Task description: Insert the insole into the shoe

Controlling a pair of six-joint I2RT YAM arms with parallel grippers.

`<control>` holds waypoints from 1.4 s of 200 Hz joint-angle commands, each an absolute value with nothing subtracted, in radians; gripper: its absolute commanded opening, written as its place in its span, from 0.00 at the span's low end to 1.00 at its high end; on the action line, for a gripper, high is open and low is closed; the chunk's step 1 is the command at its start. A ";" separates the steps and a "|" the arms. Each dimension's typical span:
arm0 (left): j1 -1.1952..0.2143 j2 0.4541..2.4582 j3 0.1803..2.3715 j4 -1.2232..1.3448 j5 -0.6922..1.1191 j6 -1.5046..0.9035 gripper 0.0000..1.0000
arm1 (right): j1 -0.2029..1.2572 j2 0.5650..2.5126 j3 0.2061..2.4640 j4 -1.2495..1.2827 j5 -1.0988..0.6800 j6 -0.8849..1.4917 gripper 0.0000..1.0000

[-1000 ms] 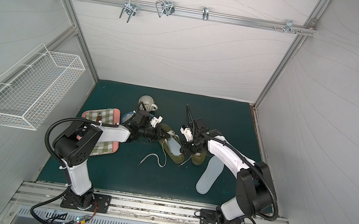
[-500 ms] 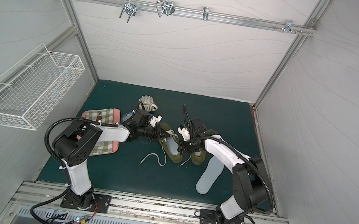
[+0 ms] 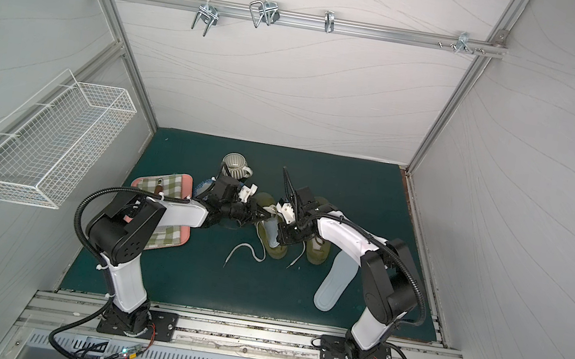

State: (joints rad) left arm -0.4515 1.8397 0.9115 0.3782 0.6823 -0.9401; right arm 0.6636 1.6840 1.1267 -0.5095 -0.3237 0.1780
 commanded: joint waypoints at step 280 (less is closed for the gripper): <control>-0.471 1.814 0.908 0.345 0.667 -0.913 0.00 | 0.779 1.607 1.175 -0.680 0.169 0.278 0.30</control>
State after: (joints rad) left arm -0.4652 1.8240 0.8886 0.3393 0.6437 -0.9195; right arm 0.7551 1.6657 1.1400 -0.5865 0.1051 0.2729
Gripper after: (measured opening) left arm 0.052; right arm 0.260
